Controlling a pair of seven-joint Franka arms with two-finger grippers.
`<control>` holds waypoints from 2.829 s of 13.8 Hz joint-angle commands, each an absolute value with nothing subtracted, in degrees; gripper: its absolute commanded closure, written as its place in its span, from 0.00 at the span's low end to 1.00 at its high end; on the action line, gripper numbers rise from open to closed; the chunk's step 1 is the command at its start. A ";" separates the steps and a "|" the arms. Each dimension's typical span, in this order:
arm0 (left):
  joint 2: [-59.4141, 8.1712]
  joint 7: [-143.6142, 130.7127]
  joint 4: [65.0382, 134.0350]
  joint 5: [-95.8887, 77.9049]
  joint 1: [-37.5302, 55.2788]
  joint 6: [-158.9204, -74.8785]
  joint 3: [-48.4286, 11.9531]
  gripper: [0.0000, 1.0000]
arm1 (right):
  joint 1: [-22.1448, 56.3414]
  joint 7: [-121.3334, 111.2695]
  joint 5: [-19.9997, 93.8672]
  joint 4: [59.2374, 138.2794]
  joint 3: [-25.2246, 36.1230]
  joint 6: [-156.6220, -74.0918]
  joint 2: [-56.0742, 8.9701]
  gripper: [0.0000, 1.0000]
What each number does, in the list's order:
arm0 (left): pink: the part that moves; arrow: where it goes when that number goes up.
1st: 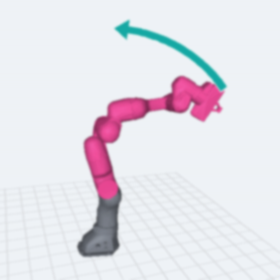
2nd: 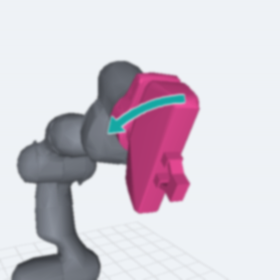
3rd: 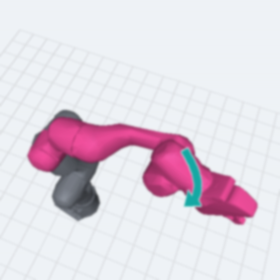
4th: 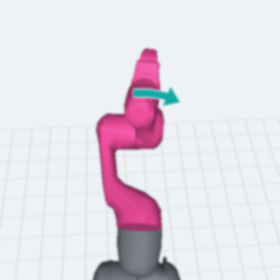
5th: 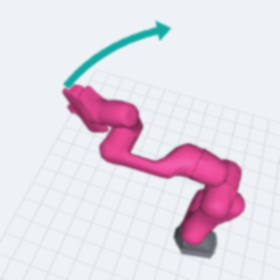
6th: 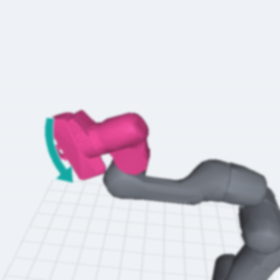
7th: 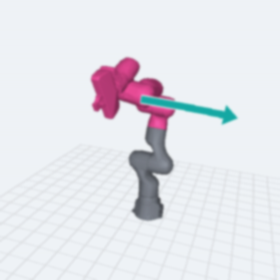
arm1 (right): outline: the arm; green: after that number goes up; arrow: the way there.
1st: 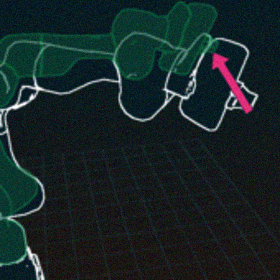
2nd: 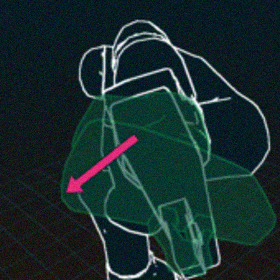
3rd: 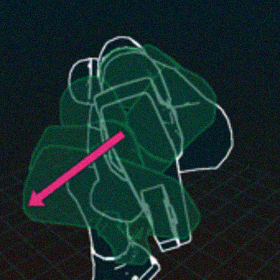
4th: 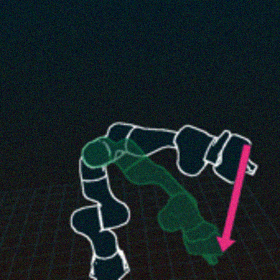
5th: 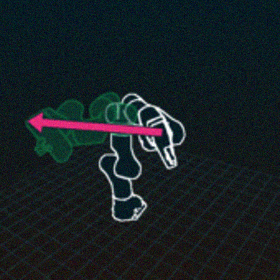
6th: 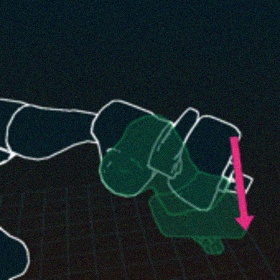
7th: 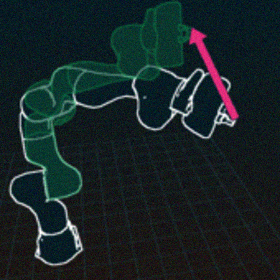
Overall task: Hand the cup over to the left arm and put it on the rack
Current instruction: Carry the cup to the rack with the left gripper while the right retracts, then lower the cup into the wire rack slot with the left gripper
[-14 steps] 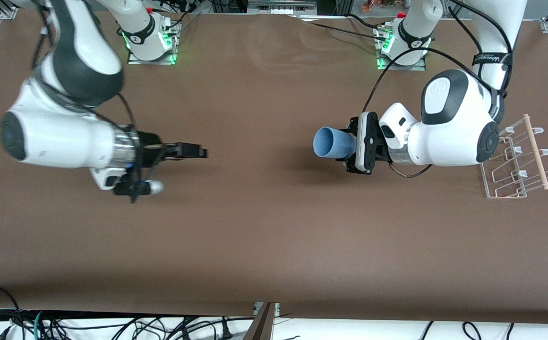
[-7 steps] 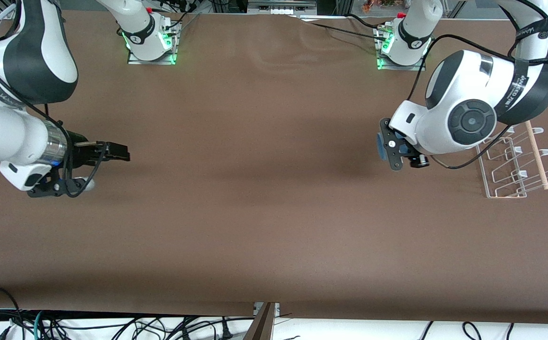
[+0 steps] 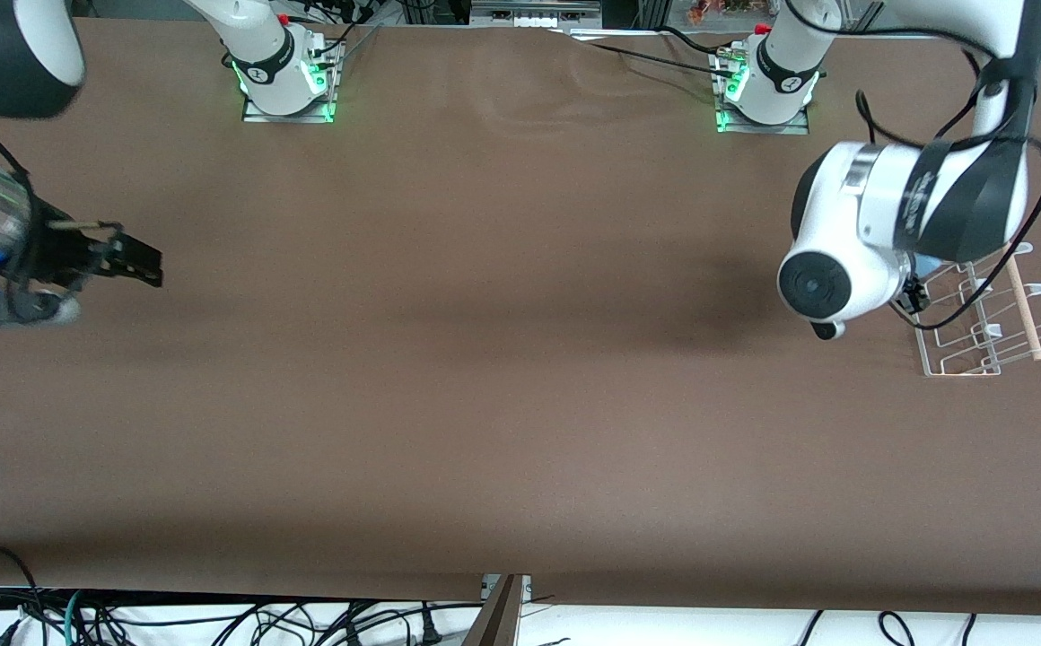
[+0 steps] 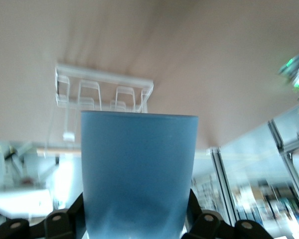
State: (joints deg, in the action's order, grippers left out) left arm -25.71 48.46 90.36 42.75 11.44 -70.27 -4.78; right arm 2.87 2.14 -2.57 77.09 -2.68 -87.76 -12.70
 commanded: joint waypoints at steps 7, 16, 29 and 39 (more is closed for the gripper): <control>-36.29 35.69 93.69 70.65 6.42 -67.67 -4.48 0.92 | 0.35 -1.94 -4.49 87.02 -3.34 -90.53 -6.06 0.00; -38.58 34.54 97.03 77.94 -1.13 -76.90 -4.48 0.88 | 0.26 -1.67 -3.96 85.52 -3.08 -90.18 -7.12 0.00; -41.22 32.97 97.91 78.22 -1.49 -80.24 -4.57 0.87 | 0.35 -1.67 -3.96 85.43 -3.16 -90.26 -7.12 0.00; -43.07 31.11 98.00 78.66 -2.11 -82.88 -4.48 0.00 | 0.26 -1.93 -3.96 85.43 -3.08 -90.26 -7.21 0.00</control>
State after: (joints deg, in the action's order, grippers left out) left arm -43.48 31.52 97.64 76.51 -1.68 -82.33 -4.33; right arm 0.84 -0.77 -3.69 85.47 -2.74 -90.07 -7.56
